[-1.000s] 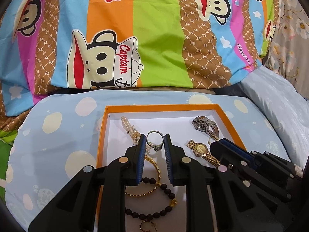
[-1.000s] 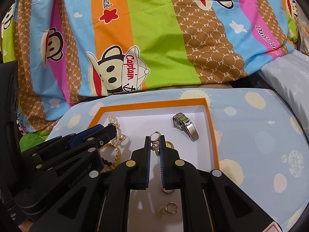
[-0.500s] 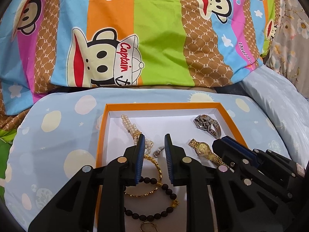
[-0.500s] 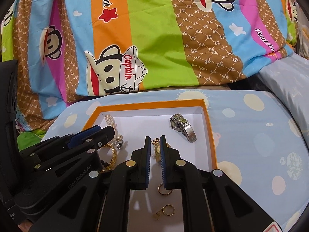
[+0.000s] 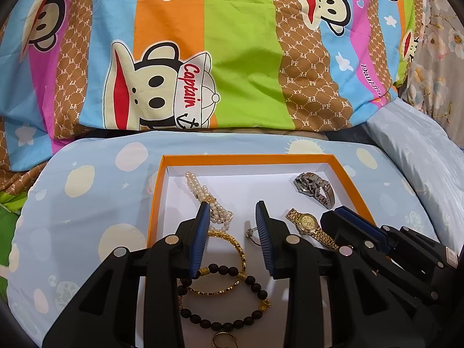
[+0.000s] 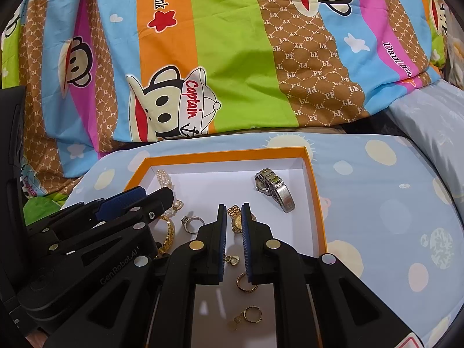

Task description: Organize jewelry

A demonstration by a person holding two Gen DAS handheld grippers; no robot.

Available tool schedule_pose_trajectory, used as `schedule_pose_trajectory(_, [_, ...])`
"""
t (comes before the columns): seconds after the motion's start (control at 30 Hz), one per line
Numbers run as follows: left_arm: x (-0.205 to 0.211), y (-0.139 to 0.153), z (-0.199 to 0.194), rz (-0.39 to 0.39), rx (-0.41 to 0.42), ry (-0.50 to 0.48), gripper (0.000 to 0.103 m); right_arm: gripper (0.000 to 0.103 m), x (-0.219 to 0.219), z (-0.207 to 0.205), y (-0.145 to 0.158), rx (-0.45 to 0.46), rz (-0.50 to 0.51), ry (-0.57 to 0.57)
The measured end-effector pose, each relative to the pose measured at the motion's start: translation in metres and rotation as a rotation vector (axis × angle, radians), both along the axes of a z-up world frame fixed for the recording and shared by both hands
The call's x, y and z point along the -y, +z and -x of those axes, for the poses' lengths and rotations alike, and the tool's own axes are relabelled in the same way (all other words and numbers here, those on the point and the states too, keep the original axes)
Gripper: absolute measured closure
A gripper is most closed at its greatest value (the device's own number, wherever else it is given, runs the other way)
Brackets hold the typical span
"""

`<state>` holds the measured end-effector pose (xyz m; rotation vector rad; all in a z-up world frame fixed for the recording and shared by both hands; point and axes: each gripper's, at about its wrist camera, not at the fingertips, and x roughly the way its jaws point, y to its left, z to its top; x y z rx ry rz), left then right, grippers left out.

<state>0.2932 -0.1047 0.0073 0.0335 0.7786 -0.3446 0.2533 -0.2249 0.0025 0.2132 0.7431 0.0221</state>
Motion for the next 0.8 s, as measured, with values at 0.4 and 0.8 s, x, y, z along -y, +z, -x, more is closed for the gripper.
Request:
schedule_pose_trajectory(0.4, [-0.014,0.004,0.010,0.008,-0.003,0.013,0.071,0.091,0.002,0.020,-0.002,-0.016,0.016,-0.004])
schedule_pose_trajectory(0.8, [-0.069,-0.010,0.076,0.004,-0.061,0.068,0.069,0.090,0.011,0.089,-0.009,-0.062,-0.012,-0.035])
